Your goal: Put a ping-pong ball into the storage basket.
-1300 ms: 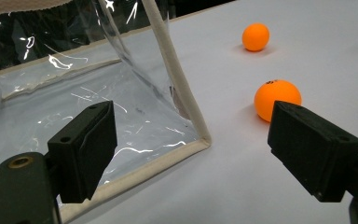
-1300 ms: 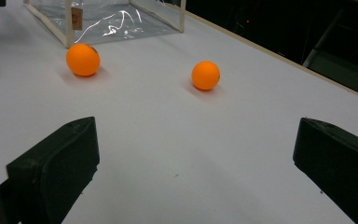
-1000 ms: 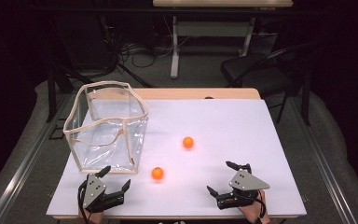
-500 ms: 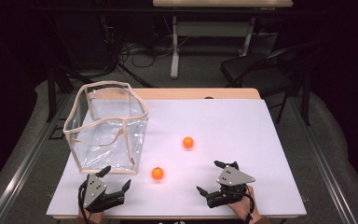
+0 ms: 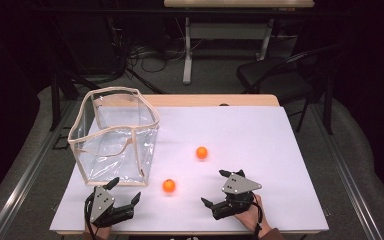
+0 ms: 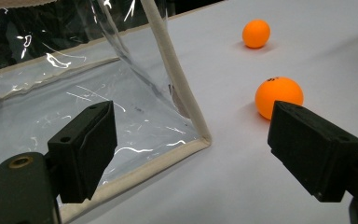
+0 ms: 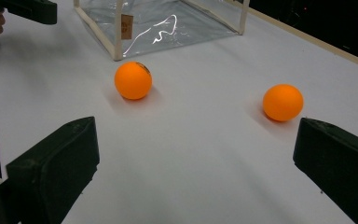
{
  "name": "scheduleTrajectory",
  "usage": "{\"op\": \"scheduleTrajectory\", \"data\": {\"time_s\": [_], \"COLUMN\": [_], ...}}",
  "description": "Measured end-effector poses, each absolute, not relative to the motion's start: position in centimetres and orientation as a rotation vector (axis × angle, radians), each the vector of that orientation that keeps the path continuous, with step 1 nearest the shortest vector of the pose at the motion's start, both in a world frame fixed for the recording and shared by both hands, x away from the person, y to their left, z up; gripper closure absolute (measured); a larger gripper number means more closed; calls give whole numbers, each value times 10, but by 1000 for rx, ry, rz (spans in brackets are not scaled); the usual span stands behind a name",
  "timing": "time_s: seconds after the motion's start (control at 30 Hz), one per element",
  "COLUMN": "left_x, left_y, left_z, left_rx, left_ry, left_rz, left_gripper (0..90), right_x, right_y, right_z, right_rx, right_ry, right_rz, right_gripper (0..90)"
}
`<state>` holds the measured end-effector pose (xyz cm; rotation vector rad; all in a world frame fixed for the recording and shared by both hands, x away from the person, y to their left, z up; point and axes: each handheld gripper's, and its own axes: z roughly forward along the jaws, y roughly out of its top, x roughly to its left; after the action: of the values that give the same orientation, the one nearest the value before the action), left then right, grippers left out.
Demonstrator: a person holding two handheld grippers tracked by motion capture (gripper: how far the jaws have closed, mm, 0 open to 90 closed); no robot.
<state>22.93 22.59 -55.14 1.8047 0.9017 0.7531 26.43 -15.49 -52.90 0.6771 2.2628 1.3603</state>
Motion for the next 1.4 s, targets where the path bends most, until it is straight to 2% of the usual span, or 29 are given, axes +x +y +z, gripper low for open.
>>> {"op": "scheduleTrajectory", "data": {"time_s": [1.4], "left_x": [229], "left_y": [227], "left_z": [-551], "left_rx": [1806], "left_ry": [895], "left_rz": [759], "left_gripper": [158], "right_x": [298], "right_y": [-84], "right_z": [-539], "right_rx": [648], "right_ry": [2406], "right_rz": [1387], "right_gripper": [0]}}
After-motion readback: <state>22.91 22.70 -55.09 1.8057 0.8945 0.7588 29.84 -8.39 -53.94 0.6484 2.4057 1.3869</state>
